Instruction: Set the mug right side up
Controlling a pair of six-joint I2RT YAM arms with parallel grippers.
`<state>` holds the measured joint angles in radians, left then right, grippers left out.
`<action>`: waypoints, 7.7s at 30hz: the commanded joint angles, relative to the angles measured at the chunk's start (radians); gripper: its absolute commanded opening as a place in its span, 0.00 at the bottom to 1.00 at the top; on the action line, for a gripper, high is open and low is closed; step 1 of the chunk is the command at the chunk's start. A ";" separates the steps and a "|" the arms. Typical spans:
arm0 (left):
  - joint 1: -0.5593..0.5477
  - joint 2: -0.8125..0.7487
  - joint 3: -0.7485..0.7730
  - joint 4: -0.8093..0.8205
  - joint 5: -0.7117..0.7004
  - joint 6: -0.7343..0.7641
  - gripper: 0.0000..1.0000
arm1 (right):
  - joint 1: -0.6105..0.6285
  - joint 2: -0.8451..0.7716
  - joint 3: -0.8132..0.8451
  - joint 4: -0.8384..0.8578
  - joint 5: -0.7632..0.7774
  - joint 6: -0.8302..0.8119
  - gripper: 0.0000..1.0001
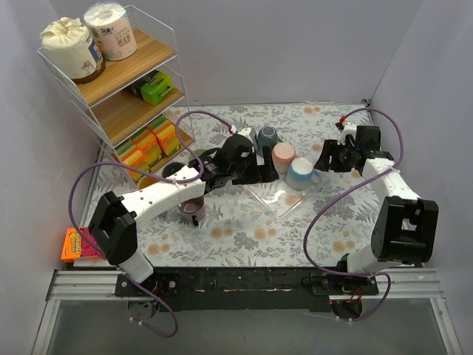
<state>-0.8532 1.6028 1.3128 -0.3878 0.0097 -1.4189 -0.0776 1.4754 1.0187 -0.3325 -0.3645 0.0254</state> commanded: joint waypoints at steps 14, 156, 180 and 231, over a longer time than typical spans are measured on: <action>-0.001 -0.050 0.039 -0.049 -0.037 0.112 0.98 | 0.047 0.040 -0.026 -0.008 -0.076 -0.452 0.55; 0.052 -0.262 -0.285 0.853 0.112 -0.206 0.00 | 0.449 -0.580 -0.374 0.853 -0.271 1.025 0.03; 0.095 -0.388 -0.241 0.245 -0.131 -0.101 0.00 | 0.437 -0.529 -0.313 0.546 -0.212 0.898 0.50; -0.090 -0.118 -0.454 -0.003 -0.685 -0.164 0.32 | 0.418 -0.451 -0.238 0.099 -0.015 0.674 0.52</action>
<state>-0.9306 1.4818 0.8444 -0.4335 -0.6495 -1.5913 0.3462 1.0222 0.7311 -0.2276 -0.4107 0.7269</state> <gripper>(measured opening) 0.209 0.509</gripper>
